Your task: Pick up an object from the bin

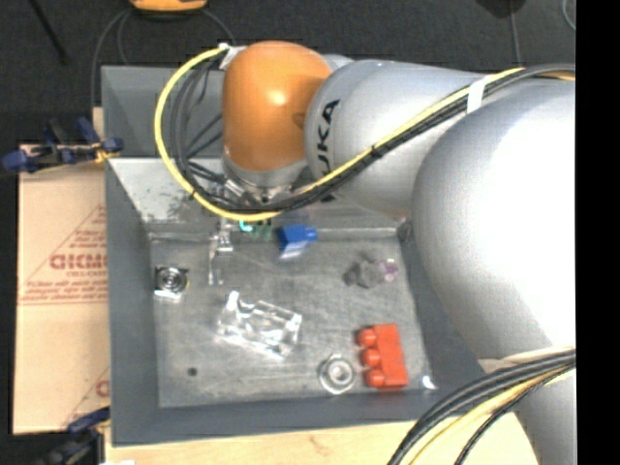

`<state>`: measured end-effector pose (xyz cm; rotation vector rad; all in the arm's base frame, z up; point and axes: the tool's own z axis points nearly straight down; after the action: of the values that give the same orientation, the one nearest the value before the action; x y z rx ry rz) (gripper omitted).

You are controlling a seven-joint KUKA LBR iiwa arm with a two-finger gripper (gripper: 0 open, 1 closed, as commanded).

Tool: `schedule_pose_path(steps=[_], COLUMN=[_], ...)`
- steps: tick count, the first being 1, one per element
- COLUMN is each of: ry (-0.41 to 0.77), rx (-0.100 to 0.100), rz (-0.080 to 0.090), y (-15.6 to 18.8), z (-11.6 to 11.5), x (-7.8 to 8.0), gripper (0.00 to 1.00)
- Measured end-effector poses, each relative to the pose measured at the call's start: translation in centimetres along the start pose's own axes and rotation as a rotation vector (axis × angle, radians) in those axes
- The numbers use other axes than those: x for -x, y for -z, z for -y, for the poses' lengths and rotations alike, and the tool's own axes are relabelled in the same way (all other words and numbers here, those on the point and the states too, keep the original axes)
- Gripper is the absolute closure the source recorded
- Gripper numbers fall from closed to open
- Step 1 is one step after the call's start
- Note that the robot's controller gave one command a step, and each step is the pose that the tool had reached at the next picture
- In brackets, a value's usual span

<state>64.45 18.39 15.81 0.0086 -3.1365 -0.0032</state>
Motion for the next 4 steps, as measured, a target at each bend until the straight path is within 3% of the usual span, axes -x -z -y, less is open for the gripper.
schedule_pose_path(steps=[1,2,3,4], ry=[-0.196,-0.257,-0.047,-0.105], rx=[-0.001,-0.002,0.001,-0.016], rz=[0.002,0.016,0.013,0.009], y=[-7.6,-0.7,-8.0,-8.0], z=[2.7,12.2,17.7,16.0], x=[0.8,0.8,0.8,1.0], gripper=[0.0,0.0,0.0,0.0])
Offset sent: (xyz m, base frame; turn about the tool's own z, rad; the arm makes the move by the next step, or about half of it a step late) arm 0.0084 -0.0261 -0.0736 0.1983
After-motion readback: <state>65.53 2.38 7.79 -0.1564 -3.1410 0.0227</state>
